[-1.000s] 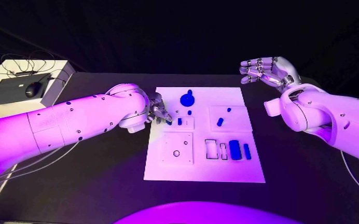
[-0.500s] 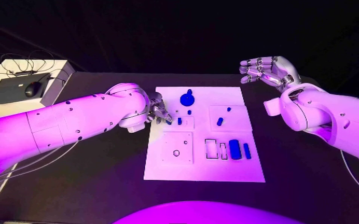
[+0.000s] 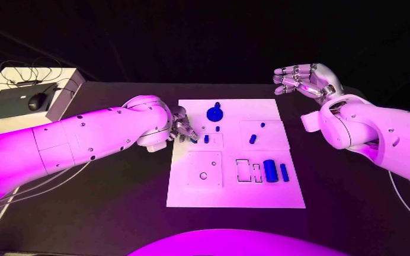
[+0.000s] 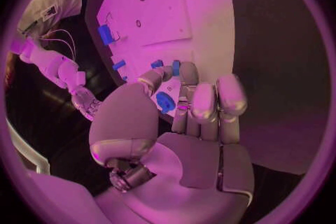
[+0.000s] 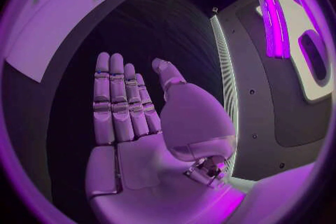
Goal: Assemble the parts on the task board
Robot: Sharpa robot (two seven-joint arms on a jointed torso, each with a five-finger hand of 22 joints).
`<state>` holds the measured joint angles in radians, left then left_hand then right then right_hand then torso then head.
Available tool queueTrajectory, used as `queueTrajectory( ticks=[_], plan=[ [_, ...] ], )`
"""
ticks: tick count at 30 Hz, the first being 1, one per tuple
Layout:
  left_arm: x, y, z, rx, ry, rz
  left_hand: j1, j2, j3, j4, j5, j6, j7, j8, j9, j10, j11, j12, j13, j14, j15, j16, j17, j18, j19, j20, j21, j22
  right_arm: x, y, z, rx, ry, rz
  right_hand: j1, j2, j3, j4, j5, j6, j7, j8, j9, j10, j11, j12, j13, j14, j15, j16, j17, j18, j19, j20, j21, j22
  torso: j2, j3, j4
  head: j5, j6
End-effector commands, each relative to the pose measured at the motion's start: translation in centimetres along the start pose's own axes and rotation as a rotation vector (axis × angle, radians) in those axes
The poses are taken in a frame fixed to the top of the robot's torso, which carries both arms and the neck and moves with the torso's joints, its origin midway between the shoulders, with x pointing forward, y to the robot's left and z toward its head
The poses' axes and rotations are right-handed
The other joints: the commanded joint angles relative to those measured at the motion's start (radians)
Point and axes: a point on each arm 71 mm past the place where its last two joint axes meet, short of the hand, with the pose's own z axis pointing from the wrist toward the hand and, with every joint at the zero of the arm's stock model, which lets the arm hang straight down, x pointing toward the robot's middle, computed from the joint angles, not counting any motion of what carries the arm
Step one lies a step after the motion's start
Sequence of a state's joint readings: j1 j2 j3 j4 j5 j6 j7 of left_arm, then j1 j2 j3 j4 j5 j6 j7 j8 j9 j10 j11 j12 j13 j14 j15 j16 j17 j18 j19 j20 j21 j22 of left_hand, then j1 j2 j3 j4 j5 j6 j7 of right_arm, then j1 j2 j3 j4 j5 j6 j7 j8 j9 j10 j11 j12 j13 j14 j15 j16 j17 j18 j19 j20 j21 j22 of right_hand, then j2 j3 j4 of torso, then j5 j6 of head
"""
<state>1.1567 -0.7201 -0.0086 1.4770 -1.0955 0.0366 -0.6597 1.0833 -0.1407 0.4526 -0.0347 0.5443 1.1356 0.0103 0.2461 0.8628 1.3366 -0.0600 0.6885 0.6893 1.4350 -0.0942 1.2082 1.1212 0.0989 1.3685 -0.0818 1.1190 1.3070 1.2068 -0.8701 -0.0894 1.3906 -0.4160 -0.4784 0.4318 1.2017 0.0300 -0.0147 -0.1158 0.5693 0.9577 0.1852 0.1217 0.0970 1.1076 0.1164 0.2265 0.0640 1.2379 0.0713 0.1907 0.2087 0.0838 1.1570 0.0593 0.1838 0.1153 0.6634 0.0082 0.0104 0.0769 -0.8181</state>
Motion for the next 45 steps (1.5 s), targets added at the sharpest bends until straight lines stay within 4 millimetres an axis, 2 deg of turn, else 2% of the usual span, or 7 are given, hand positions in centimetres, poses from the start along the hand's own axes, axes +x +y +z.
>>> queueTrajectory(
  ticks=[1, 12, 45],
  plan=[
    [1.24, -0.22, 0.25, 0.011, 0.051, 0.000, 0.015, 0.025, 0.080, -0.087, -0.004, 0.018, -0.007, -0.004, -0.001, 0.012, -0.010, -0.004, -0.001, -0.001, -0.006, 0.004, 0.002, -0.010, 0.011, 0.000, 0.008, 0.002, 0.08, 0.11, -0.02, -0.012, 0.010, 0.003, -0.002, -0.005, 0.004, 0.002, 0.003, -0.005, 0.002, 0.001, -0.001, 0.001, 0.000, -0.006, -0.001, -0.004, 0.000, 0.000, -0.001, -0.014, -0.008, 0.000, 0.007, -0.001, 0.000, 0.0000, 0.0000, -0.001, 0.000],
    [1.18, -0.47, 0.39, 0.021, 0.029, -0.011, 0.020, 0.038, 0.042, -0.083, -0.006, 0.035, -0.015, -0.010, -0.007, 0.024, -0.012, 0.000, -0.007, 0.001, -0.005, 0.014, 0.009, -0.014, 0.015, 0.002, 0.019, 0.007, 0.13, 0.12, 0.01, -0.013, 0.012, 0.003, -0.002, -0.004, 0.005, 0.003, 0.005, -0.005, 0.002, 0.001, -0.001, 0.001, 0.000, -0.006, -0.001, -0.004, 0.000, 0.000, -0.001, -0.014, -0.008, 0.000, 0.007, -0.001, 0.000, 0.0001, -0.0004, -0.002, 0.001],
    [1.42, -0.67, 0.31, 0.027, 0.072, 0.014, 0.044, 0.031, -0.005, -0.081, -0.003, 0.071, -0.021, -0.041, -0.024, 0.039, -0.015, -0.004, -0.004, 0.002, -0.004, 0.027, 0.011, -0.021, 0.019, 0.003, 0.038, 0.016, 0.08, 0.09, 0.01, -0.012, 0.012, 0.003, -0.002, -0.004, 0.005, 0.003, 0.005, -0.005, 0.002, 0.001, -0.001, 0.001, 0.000, -0.006, -0.001, -0.004, 0.000, 0.000, -0.001, -0.014, -0.008, 0.000, 0.007, -0.001, 0.000, 0.0002, 0.0002, -0.004, -0.006]
  ],
)
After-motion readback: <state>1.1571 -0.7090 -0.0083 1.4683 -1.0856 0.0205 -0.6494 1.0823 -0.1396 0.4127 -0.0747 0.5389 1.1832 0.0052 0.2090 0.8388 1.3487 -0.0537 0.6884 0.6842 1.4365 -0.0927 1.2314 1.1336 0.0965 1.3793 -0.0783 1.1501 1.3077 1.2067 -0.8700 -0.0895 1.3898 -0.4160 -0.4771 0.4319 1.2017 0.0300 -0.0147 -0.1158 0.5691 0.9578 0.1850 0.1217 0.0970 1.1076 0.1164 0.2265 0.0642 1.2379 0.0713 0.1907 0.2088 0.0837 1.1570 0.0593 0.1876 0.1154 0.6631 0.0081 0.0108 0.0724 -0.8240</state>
